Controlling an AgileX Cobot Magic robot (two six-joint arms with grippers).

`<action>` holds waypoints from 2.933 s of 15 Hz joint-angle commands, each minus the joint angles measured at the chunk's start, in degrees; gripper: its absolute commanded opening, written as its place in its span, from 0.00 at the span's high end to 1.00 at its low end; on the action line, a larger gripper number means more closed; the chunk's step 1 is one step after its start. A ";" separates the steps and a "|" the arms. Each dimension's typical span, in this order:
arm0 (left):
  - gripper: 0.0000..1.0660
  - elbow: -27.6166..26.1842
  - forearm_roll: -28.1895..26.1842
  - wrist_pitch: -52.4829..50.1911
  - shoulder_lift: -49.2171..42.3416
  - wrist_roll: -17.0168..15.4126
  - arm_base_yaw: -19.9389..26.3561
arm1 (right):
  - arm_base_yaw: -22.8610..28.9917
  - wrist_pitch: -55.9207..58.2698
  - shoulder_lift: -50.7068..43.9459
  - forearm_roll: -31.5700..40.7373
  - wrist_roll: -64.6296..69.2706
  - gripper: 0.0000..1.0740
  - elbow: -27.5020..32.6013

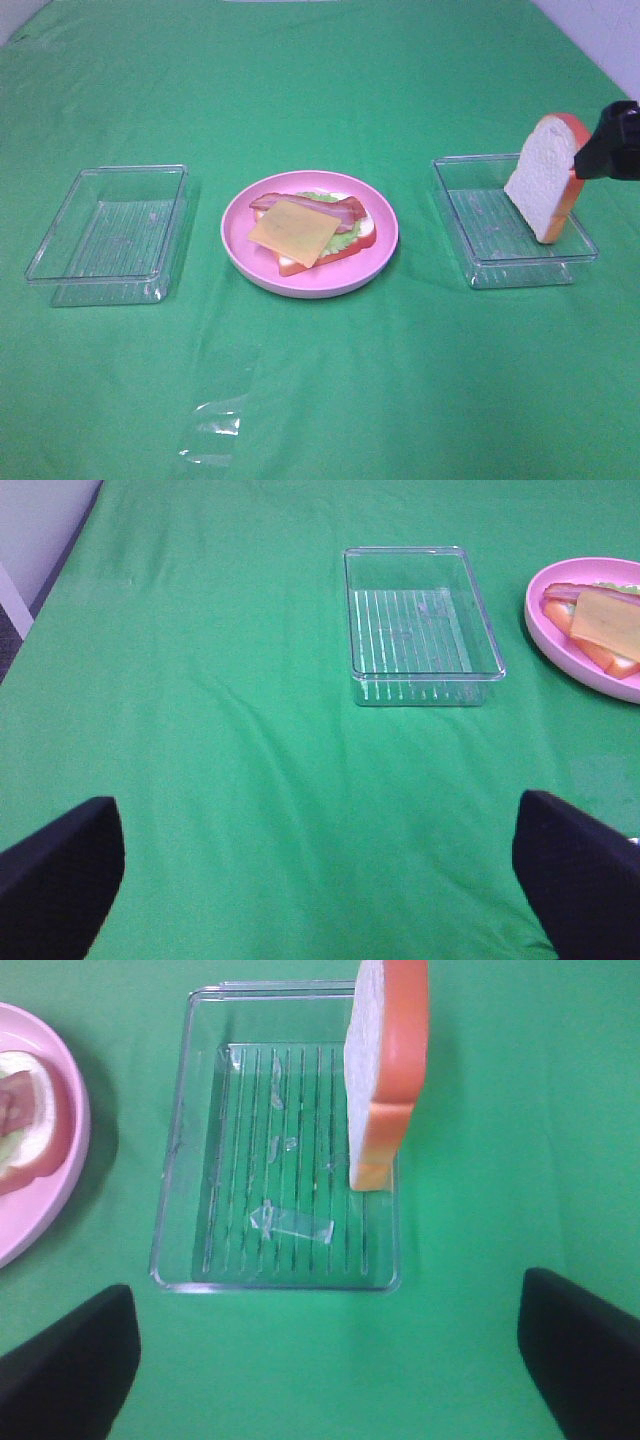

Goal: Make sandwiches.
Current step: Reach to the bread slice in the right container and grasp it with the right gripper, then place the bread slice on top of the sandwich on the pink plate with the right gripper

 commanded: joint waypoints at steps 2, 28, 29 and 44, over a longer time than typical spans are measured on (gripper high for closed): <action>0.08 0.17 -0.06 -0.17 -1.26 0.17 -0.06 | 0.00 4.18 14.90 -5.21 -0.34 0.08 -12.49; 0.08 0.17 -0.06 -0.17 -1.20 0.34 -0.06 | 3.04 6.53 25.61 3.95 -0.63 0.81 -31.11; 0.08 0.17 -0.06 -0.17 -1.20 0.34 -0.06 | 5.21 6.42 24.98 6.76 -2.18 0.81 -31.11; 0.08 0.17 -0.06 -0.17 -1.20 0.34 -0.06 | 24.01 -4.30 40.68 44.40 -9.97 0.81 -31.11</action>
